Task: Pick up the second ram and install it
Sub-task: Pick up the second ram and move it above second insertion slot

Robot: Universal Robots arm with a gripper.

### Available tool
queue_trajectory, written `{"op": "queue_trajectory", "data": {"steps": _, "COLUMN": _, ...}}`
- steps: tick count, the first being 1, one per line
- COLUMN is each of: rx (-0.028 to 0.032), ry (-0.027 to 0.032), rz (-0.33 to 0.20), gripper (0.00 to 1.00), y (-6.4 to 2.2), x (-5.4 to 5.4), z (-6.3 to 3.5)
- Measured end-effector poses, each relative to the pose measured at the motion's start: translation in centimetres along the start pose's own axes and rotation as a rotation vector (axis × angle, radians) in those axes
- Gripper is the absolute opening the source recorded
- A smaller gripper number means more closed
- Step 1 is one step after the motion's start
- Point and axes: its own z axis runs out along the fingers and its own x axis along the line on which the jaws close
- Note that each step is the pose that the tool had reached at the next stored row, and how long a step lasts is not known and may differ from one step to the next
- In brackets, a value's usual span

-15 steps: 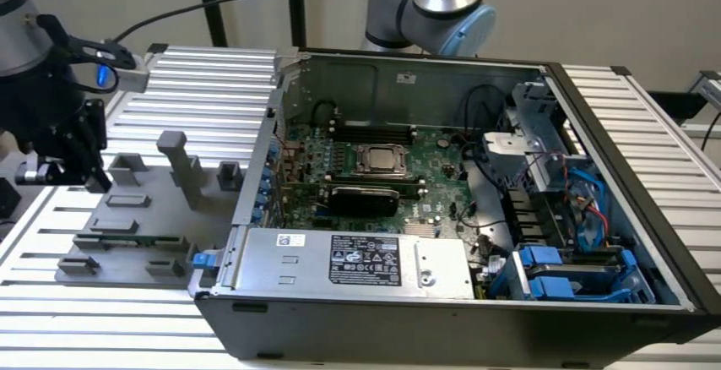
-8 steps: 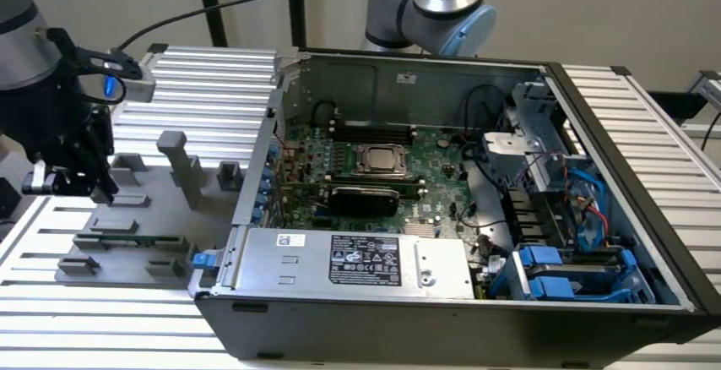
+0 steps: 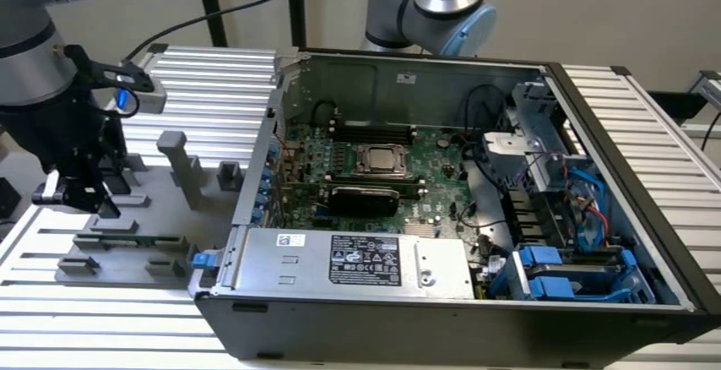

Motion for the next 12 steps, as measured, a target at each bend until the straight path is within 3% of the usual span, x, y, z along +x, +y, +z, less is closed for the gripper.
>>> {"op": "queue_trajectory", "data": {"steps": 12, "rx": 0.0000, "ry": 0.0002, "rz": -0.003, "gripper": 0.42, "y": -0.40, "x": 0.2, "z": 2.18}}
